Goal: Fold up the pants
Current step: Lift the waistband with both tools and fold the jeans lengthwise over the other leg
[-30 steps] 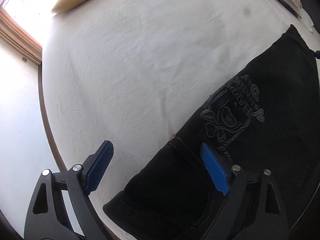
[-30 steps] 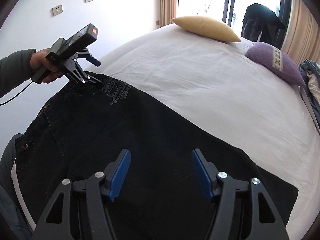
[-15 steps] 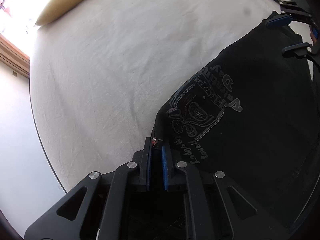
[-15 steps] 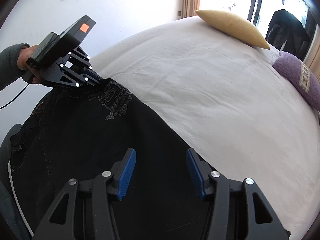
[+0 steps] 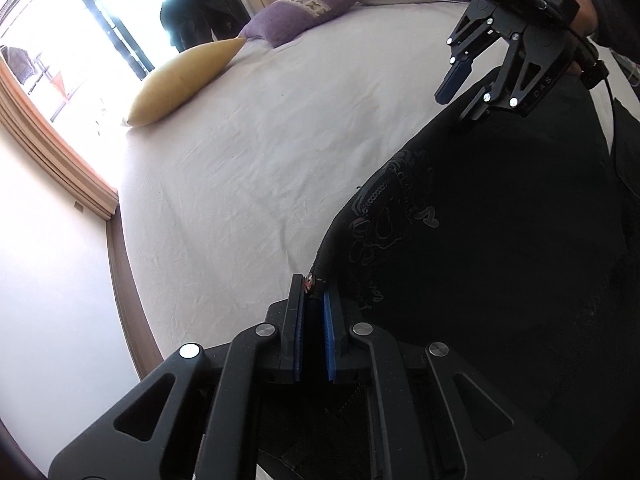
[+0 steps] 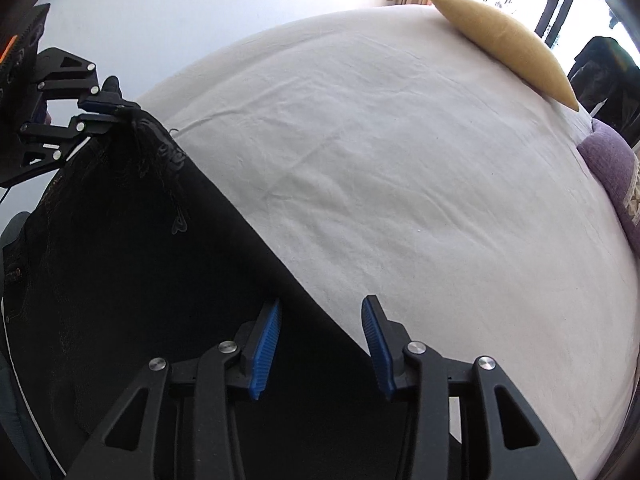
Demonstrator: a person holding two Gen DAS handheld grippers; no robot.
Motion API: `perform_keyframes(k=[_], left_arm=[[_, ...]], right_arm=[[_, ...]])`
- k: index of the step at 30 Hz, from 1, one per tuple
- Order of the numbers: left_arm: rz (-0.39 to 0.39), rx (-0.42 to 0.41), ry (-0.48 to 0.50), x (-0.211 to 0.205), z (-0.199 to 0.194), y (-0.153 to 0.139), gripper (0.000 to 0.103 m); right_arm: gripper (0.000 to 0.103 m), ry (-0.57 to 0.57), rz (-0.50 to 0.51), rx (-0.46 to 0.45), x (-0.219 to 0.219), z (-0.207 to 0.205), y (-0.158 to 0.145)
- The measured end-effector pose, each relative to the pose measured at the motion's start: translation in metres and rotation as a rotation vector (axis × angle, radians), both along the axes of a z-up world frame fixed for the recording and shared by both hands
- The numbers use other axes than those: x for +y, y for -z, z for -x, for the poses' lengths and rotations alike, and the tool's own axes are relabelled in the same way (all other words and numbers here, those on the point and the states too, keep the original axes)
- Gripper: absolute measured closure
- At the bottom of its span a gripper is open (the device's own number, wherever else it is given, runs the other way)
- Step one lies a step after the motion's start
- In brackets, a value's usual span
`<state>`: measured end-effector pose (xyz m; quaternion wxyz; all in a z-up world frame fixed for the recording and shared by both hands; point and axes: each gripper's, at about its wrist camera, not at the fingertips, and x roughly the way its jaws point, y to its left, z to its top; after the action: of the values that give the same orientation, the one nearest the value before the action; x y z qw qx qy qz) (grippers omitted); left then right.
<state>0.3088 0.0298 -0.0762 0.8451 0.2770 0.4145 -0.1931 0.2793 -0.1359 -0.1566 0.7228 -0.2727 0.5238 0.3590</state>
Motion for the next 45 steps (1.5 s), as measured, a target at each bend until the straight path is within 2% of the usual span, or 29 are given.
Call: perform_keyframes(k=[1,3,6,19,28,33,37,41,45], left_arm=[[0.001,0.0,0.002,0.002,0.001,-0.004,0.096],[0.006,-0.001,0.002,0.003,0.001,-0.006,0.096],[0.015,-0.002,-0.004,0.005,0.001,-0.007,0.096],[0.066,-0.022,-0.035,0.012,0.016,-0.025,0.096],[0.1,-0.039,-0.021,0.009,0.05,-0.039,0.097],[0.089,-0.046,0.03,0.002,0.082,-0.044,0.096],[0.065,-0.041,0.074,-0.004,0.108,-0.04,0.096],[0.015,-0.031,0.102,-0.005,0.126,-0.028,0.097],[-0.017,-0.004,0.151,-0.008,0.145,-0.015,0.097]], right_arm=[[0.068,-0.006,0.003,0.006,0.001,0.0,0.002],[0.089,-0.017,0.004,0.013,0.003,0.002,0.003],[0.096,-0.032,0.018,-0.002,0.008,0.009,0.002],[0.1,-0.007,-0.057,-0.089,0.022,0.055,-0.031],[0.101,-0.055,-0.061,-0.136,0.045,0.105,-0.045],[0.101,-0.074,-0.05,-0.167,0.043,0.131,-0.051],[0.101,-0.133,0.011,-0.208,0.043,0.156,-0.051],[0.101,-0.274,0.162,-0.252,0.038,0.192,-0.041],[0.101,-0.332,0.237,-0.276,0.025,0.218,-0.037]])
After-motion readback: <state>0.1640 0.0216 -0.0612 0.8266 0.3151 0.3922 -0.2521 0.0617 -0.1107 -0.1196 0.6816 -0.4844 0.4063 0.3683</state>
